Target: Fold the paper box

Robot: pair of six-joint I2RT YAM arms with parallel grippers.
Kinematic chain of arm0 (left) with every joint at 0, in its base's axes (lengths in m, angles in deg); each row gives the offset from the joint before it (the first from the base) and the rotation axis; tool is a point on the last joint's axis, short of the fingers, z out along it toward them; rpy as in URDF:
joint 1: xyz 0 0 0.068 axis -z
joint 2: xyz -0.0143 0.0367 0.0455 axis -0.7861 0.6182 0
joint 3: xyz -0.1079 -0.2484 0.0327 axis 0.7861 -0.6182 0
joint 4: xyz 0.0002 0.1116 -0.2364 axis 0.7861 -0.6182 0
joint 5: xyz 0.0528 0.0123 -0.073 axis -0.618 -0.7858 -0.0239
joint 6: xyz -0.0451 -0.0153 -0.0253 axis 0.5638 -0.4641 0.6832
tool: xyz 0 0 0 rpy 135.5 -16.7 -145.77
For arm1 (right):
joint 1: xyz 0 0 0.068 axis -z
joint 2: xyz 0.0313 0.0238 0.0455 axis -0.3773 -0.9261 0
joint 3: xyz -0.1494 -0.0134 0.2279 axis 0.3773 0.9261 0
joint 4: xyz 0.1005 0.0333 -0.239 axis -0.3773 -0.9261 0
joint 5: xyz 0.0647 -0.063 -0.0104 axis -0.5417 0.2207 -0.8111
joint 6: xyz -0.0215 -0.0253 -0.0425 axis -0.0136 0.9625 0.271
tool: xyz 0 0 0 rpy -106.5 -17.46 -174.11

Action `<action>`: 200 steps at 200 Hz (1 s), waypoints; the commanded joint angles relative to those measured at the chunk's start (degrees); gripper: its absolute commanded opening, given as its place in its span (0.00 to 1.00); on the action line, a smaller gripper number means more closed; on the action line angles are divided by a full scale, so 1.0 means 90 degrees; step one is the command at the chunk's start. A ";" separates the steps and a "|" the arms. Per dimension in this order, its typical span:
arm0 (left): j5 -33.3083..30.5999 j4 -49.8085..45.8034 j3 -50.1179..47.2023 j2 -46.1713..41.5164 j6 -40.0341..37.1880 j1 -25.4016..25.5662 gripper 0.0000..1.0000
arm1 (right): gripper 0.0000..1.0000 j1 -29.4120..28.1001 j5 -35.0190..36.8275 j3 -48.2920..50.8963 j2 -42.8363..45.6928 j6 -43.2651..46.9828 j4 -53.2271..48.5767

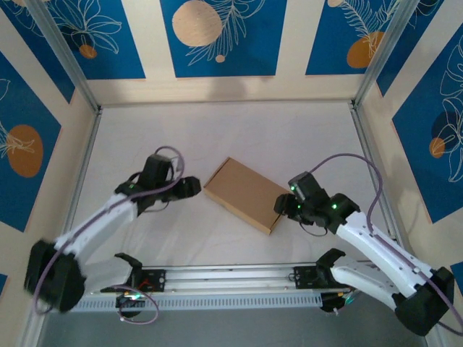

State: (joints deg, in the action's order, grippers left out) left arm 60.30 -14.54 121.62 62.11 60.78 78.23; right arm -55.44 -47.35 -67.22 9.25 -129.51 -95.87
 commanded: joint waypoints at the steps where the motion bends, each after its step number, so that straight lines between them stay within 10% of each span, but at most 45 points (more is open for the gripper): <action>1: -0.0093 0.0751 0.0747 0.1241 -0.0872 -0.0011 0.67 | 0.58 0.0638 -0.1192 0.0119 -0.0087 -0.0672 0.0521; 77: 0.0390 0.1752 0.1623 0.3536 -0.0305 0.0125 0.59 | 0.55 0.1734 -0.1739 -0.0110 -0.1982 -0.0306 0.1068; 200: -0.0585 0.1616 -0.0465 0.1533 -0.0198 0.0568 0.53 | 0.56 0.1678 -0.1803 -0.1149 -0.4131 0.1000 0.1590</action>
State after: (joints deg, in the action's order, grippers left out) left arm 59.01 2.88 121.57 81.63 59.07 82.41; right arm -40.06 -62.06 -75.11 -24.15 -125.20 -84.66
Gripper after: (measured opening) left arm 0.534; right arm 0.564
